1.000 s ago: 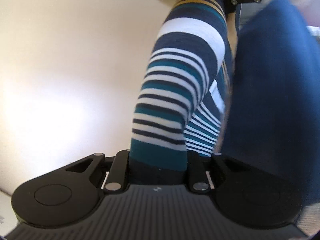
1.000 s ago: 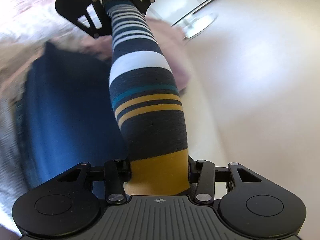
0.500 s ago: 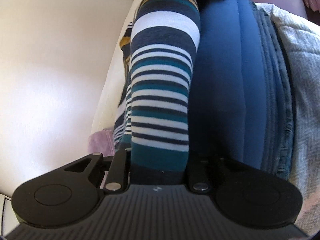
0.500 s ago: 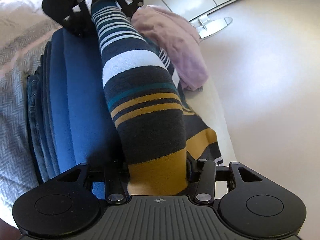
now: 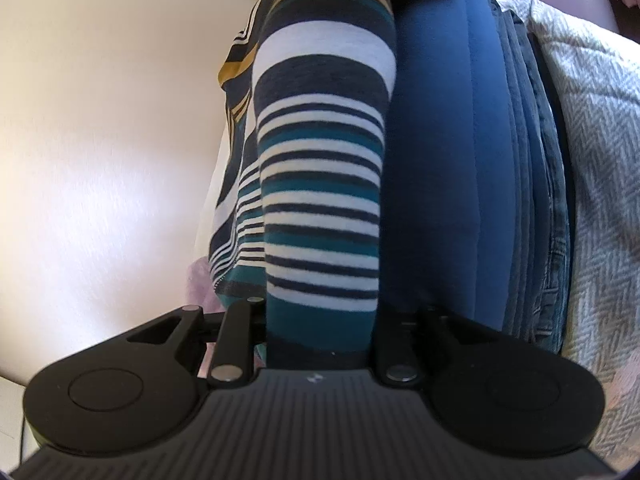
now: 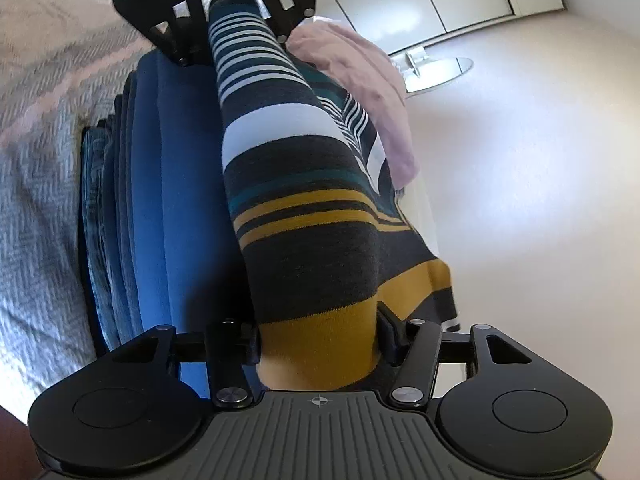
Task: Fold clothes
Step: 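Lower the sweater onto the top of the blue clothes stack with both grippers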
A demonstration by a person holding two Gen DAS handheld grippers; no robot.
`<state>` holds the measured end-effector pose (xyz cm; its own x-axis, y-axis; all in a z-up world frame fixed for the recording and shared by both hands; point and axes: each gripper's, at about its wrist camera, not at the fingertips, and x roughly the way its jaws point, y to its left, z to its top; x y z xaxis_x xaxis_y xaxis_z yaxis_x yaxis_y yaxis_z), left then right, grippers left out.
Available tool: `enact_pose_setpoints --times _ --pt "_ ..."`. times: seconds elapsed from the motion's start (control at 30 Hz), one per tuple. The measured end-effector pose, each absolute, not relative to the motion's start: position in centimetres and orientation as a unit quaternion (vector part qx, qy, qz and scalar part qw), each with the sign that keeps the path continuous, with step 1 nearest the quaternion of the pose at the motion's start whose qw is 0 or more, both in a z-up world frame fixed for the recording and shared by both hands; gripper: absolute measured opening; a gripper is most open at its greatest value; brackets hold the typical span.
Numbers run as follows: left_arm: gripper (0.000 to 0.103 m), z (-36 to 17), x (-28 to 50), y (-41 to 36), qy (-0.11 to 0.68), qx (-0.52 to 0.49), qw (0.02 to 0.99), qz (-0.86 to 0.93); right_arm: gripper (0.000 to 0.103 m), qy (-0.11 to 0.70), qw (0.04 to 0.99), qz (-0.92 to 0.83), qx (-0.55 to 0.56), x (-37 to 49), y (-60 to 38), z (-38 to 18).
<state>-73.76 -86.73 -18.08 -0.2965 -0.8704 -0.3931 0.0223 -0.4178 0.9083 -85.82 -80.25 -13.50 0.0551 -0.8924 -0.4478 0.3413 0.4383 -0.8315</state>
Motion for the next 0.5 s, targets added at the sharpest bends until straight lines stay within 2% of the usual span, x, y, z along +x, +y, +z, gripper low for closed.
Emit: enact_pose_setpoints --times 0.23,0.3,0.33,0.43,0.5 --pt "0.030 -16.2 -74.0 -88.8 -0.408 0.490 0.343 -0.690 0.060 0.523 0.671 -0.452 -0.268 -84.8 -81.0 -16.2" --pt "0.028 -15.9 -74.0 -89.4 -0.403 0.493 0.335 -0.694 0.060 0.519 0.681 -0.454 -0.247 -85.1 -81.7 -15.5" --pt "0.023 -15.9 -74.1 -89.8 -0.400 0.496 0.332 -0.695 0.053 0.516 0.688 -0.455 -0.233 -85.0 -82.4 -15.2" --pt "0.016 -15.1 -74.8 -89.9 -0.390 0.493 0.341 -0.699 0.045 0.512 0.698 -0.456 -0.207 -85.5 -83.4 -14.2" --pt "0.015 -14.2 -75.0 -90.3 -0.385 0.483 0.351 -0.704 0.042 0.507 0.704 -0.453 -0.202 -86.0 -83.2 -13.0"
